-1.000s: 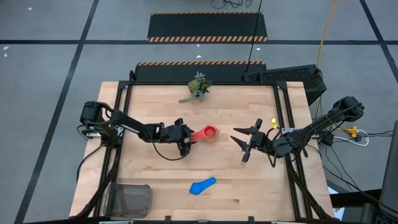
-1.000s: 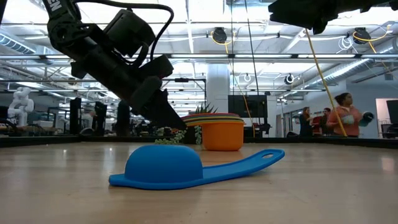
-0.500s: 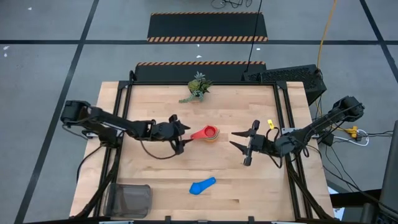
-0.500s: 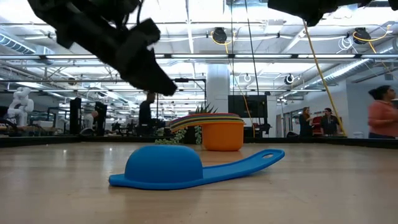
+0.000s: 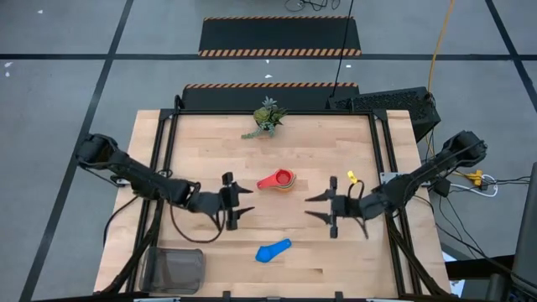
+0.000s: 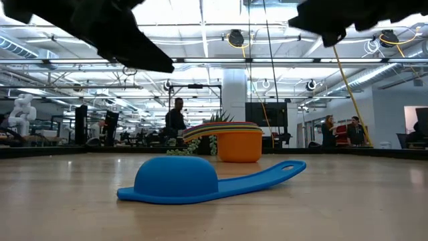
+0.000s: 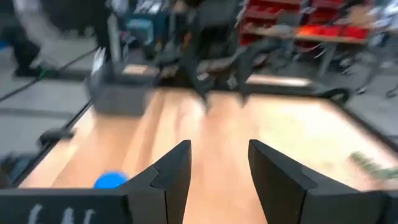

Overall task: Nest measuring cups in basket
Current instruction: Stack the blue measuring cup on top of the red measuring cup

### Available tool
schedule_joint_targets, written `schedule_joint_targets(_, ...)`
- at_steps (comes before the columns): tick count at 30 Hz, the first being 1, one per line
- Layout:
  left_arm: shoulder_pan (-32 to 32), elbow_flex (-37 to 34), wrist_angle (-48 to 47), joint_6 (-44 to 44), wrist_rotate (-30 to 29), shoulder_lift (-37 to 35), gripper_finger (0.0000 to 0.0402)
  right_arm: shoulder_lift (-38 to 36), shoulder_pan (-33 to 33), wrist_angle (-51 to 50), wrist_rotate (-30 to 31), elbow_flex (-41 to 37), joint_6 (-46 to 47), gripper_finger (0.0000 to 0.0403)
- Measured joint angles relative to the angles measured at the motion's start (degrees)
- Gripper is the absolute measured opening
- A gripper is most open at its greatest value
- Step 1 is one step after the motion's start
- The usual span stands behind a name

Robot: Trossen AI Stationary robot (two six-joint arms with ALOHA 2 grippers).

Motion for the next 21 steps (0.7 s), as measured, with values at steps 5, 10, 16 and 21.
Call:
schedule_joint_targets(5,-4.0,0.0,2.7,-2.3,-5.1,0.0,0.0246,9.1,1.9,-0.2,-3.2,3.8,-1.3,0.0155)
schedule_joint_targets(10,-6.8,0.0,5.8,-5.5,-5.8,0.0,0.0246,18.6,3.3,-3.6,-5.0,10.0,-9.1,0.0155)
schedule_joint_targets(16,-11.1,0.0,6.5,-9.2,-10.9,1.9,0.0246,27.1,3.9,-9.8,-8.2,16.1,-17.5,0.0155)
schedule_joint_targets(21,-14.2,0.0,9.5,-10.9,-16.0,6.0,0.0246,32.1,4.3,-19.9,-8.2,21.8,-25.3,0.0156)
